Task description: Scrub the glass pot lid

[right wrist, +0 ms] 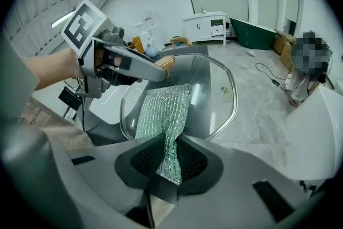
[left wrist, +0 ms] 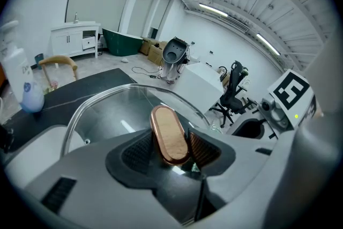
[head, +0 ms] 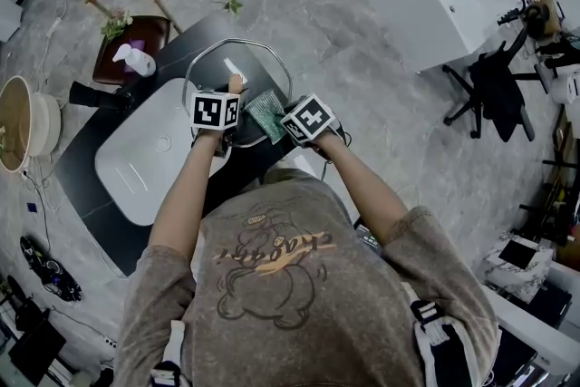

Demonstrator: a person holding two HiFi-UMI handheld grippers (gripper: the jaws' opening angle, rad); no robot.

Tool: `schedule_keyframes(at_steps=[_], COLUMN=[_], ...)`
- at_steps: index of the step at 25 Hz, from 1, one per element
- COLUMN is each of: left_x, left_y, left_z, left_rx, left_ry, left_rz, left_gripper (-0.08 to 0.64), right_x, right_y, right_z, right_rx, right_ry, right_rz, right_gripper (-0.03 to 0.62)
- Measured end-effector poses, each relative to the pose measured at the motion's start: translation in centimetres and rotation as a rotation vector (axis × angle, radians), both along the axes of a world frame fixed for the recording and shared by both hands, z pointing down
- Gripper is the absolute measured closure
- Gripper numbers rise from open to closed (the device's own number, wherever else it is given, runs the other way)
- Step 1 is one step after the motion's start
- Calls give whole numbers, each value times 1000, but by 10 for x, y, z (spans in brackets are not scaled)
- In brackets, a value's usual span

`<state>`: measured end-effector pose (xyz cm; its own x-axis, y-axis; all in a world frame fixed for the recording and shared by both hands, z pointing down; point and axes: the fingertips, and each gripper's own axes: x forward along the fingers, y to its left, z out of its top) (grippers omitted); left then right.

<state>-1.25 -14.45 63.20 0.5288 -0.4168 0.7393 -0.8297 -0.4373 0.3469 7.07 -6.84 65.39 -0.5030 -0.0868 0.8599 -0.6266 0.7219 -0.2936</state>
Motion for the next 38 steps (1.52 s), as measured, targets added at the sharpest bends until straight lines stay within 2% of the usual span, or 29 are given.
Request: schedule_keyframes(at_steps=[15, 23, 33, 38], left_x=[0, 1, 0, -1], left_y=[0, 0, 1, 2], left_z=[1, -1, -1, -15], left_rx=[0, 2, 0, 15], left_ry=[-2, -1, 15, 73], left_rz=[-9, -10, -19, -19], left_gripper=[353, 353, 351, 345], right_x=[-55, -61, -61, -58], right_y=[34, 42, 44, 47], right_z=[0, -1, 0, -6], right_rx=[-38, -55, -127, -178], right_ry=[-24, -44, -128, -193], right_rz=[-140, -157, -110, -119], right_gripper=[506, 506, 505, 505])
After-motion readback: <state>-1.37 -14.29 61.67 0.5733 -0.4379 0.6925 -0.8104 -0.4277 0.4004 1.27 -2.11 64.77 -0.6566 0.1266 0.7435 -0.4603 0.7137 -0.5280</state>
